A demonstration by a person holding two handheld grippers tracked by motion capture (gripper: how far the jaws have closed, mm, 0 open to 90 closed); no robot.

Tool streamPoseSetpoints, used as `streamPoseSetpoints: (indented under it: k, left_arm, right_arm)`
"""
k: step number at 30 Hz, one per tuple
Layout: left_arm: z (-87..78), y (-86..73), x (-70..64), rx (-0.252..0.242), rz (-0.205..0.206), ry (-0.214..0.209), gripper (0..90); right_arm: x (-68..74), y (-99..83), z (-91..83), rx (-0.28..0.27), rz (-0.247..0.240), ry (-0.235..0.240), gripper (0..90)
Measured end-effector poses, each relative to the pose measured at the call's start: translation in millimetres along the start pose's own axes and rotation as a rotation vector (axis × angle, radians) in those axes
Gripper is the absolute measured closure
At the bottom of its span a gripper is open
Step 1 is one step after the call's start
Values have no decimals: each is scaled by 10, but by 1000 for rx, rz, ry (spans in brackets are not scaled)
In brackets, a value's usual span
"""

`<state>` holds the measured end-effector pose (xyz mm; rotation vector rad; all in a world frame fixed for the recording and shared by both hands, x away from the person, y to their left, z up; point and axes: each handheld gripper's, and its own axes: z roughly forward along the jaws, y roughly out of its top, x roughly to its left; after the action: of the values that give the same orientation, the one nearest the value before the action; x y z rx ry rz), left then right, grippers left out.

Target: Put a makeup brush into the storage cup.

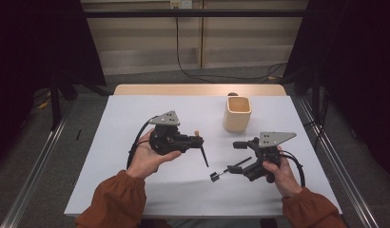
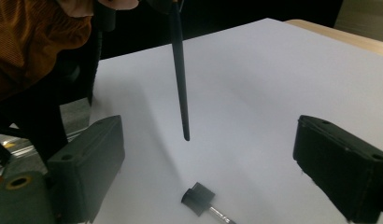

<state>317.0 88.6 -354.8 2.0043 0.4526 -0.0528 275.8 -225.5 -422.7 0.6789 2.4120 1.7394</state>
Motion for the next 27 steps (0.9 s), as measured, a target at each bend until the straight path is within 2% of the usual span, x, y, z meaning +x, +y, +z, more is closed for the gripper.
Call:
streamPoseSetpoints:
  k: [2,7,10,11,14,15,19,27]
  left_arm:
    - [18,13,-8,21,6,4,841]
    - [50,38,-12,34,7,-11,841]
    - [81,49,7,72,-17,-17,840]
    - [85,52,11,69,-19,-6,840]
    - [107,68,12,63,-21,-14,841]
    - [113,71,7,63,-21,-17,840]
    - [143,105,-19,57,-17,-34,841]
    - [268,164,-85,52,-10,-63,840]
  right_arm:
    - [2,3,-1,1,-1,0,88]
    - [5,11,-4,7,-3,4,93]
    - [3,12,14,27,3,-29,151]
    - [0,11,18,33,8,-26,150]
    - [6,20,25,37,0,-24,155]
    - [6,25,24,27,3,-2,161]
    - [15,43,21,9,1,22,174]
    - [52,89,51,5,-3,34,184]
